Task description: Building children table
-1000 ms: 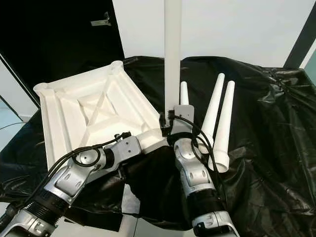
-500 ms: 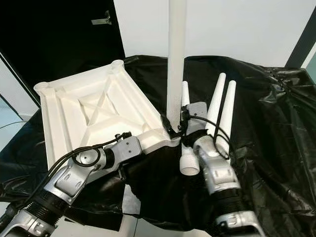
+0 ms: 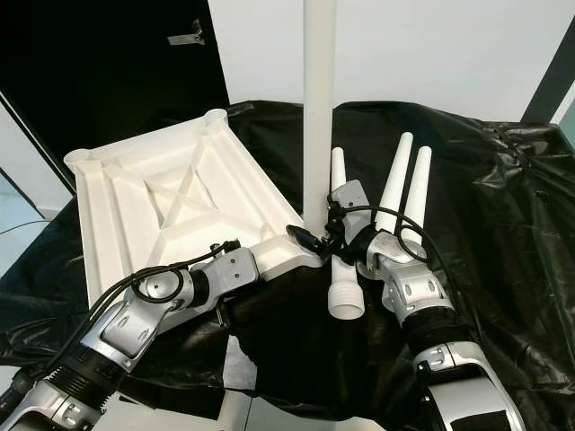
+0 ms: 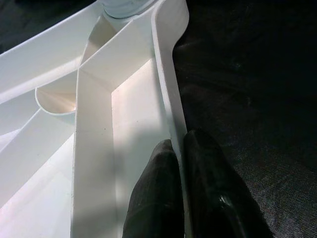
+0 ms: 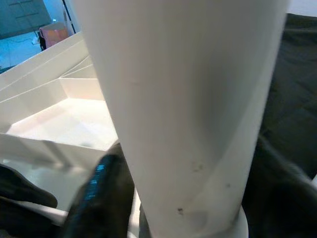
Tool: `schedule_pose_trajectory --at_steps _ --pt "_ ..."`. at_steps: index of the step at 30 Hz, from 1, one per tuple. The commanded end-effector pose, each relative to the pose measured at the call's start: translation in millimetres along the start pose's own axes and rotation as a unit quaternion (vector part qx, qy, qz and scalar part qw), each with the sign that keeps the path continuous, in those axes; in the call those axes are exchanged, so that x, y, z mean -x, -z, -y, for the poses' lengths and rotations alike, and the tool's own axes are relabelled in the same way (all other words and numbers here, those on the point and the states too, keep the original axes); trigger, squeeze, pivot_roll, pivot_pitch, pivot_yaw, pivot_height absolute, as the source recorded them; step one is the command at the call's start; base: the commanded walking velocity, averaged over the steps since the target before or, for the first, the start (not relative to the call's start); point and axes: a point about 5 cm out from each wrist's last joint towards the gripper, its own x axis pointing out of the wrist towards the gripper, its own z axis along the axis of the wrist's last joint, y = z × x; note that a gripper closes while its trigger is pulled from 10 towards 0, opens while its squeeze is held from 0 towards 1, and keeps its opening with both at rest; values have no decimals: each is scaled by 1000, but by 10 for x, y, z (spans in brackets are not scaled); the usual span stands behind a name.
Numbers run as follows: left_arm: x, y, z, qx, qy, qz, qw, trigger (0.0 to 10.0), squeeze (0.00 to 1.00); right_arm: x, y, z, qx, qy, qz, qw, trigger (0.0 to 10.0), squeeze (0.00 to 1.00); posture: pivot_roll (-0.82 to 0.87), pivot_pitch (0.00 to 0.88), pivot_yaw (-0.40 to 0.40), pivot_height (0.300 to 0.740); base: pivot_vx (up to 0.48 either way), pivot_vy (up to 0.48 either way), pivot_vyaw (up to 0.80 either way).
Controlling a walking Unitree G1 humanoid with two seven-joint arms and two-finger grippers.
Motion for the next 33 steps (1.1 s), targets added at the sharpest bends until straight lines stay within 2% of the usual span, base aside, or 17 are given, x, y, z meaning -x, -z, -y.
schedule_pose_trajectory --at_steps 1,6,7,13,16,19,20,23,25,26,28,33 --pt "-4 11 8 -22 8 -7 1000 10000 0 13 14 54 7 6 -12 1000 0 0 14 0 53 740 0 0 0" --pt "2 18 -2 -21 5 -9 1000 10000 0 55 71 59 -6 21 -18 1000 0 0 15 0 51 740 0 0 0" --pt "4 23 -1 -20 4 -10 1000 10000 0 60 85 49 -14 30 -18 999 10000 0 14 0 51 740 0 0 0" --pt "9 36 6 -19 4 -11 1000 10000 0 56 104 32 -26 74 -14 997 10000 0 14 0 50 740 0 0 0" --pt "5 37 11 -19 5 -11 1000 10000 0 37 149 -22 -34 143 -19 989 10000 0 13 0 51 740 0 0 0" --pt "3 37 10 -20 5 -11 1000 10000 0 30 164 -43 -47 169 -18 984 10000 0 12 0 47 740 0 0 0" --pt "2 38 7 -20 5 -11 1000 10000 0 19 182 -67 -58 201 -21 978 10000 0 13 0 49 740 0 0 0" --pt "1 42 4 -20 5 -12 1000 10000 0 1 185 -106 -66 231 -21 971 10000 0 12 0 50 740 0 0 0" --pt "-4 39 4 -22 5 -11 1000 10000 0 -22 204 -177 -69 292 -33 953 10000 0 14 0 43 740 0 0 0" --pt "-4 39 4 -22 5 -11 1000 10000 0 -22 204 -177 -69 292 -33 953 10000 0 14 0 43 740 0 0 0" --pt "-9 32 11 -23 5 -10 1000 10000 0 -27 214 -228 -79 347 -42 934 10000 0 15 0 41 740 0 0 0" --pt "-6 31 24 -21 4 -9 1000 10000 0 -63 171 -303 -96 380 -38 919 10000 0 19 0 36 740 0 0 0"
